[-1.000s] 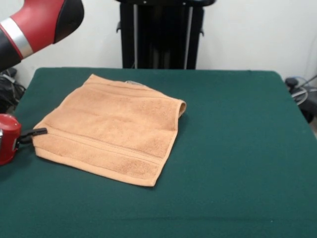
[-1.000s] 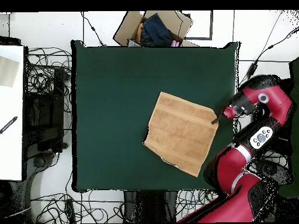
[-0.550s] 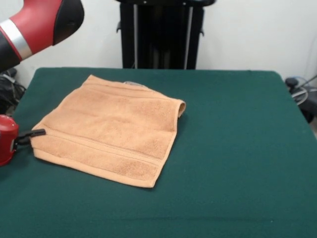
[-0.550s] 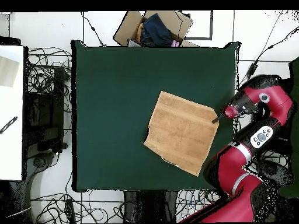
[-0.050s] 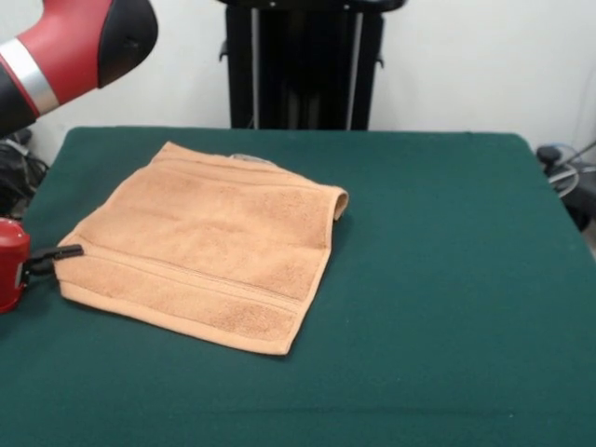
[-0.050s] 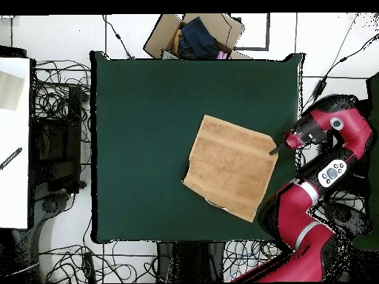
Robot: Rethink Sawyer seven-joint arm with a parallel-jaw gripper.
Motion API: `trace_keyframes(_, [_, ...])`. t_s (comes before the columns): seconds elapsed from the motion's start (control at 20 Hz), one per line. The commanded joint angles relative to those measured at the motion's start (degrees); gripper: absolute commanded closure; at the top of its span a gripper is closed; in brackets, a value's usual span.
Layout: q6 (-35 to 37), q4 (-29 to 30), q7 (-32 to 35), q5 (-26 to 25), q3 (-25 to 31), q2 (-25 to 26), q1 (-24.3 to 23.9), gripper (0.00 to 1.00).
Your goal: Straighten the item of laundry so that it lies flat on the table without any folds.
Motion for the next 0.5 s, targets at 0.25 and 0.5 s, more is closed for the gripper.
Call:
trace_keyframes(0.25, [-36.77,-4.89,-19.57,-14.60,3.15,10.25,0.63,1.00])
trace_keyframes(0.5, [-36.80,-4.82,-20.61,-16.75,4.77,10.52,0.50,1.00])
